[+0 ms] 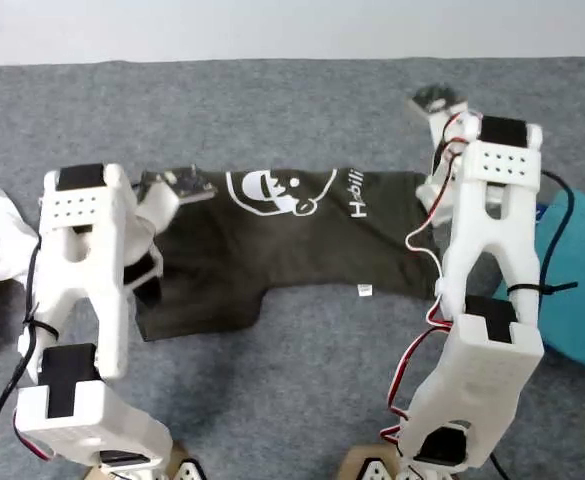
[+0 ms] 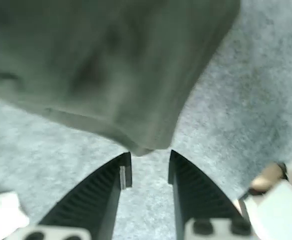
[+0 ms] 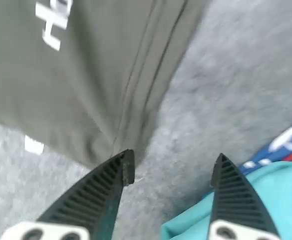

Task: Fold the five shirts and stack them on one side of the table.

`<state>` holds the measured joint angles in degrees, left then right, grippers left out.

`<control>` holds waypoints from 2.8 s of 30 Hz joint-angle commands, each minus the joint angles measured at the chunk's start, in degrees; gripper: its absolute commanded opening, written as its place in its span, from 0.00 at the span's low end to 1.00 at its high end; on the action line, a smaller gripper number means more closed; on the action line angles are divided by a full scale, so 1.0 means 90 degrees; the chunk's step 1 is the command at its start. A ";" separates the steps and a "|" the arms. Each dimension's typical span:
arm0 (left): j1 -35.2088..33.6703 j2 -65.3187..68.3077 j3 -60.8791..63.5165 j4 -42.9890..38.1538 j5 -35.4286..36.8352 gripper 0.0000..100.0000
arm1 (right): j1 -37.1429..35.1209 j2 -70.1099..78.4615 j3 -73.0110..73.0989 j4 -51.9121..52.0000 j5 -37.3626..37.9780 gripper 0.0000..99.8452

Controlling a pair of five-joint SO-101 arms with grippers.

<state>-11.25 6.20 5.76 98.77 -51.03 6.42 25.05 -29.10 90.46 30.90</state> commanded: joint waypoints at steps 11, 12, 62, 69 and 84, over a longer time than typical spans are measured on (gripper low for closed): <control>0.0557 0.0996 -0.0796 -0.2618 0.3194 0.01 | -0.0816 0.1402 -0.0645 -0.3248 -0.0684 0.01; 0.0606 0.1299 -0.0845 -0.2686 0.3233 0.01 | -0.0855 0.1548 -0.0645 -0.3424 -0.0733 0.01; 0.0801 0.2139 -0.4391 0.0205 0.3018 0.01 | -0.1138 0.4313 -0.7473 0.1089 -0.0772 0.01; 0.1055 0.1328 -0.3111 0.0205 0.2393 0.01 | -0.1148 0.3961 -0.7394 0.1402 -0.1211 0.01; -0.2335 -0.0449 -0.1958 0.0117 0.2081 0.06 | -0.3424 0.1685 -0.3438 0.1372 -0.0899 0.02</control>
<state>-23.47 4.79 -12.00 98.77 -32.66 -18.55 45.10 -62.15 100.48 21.14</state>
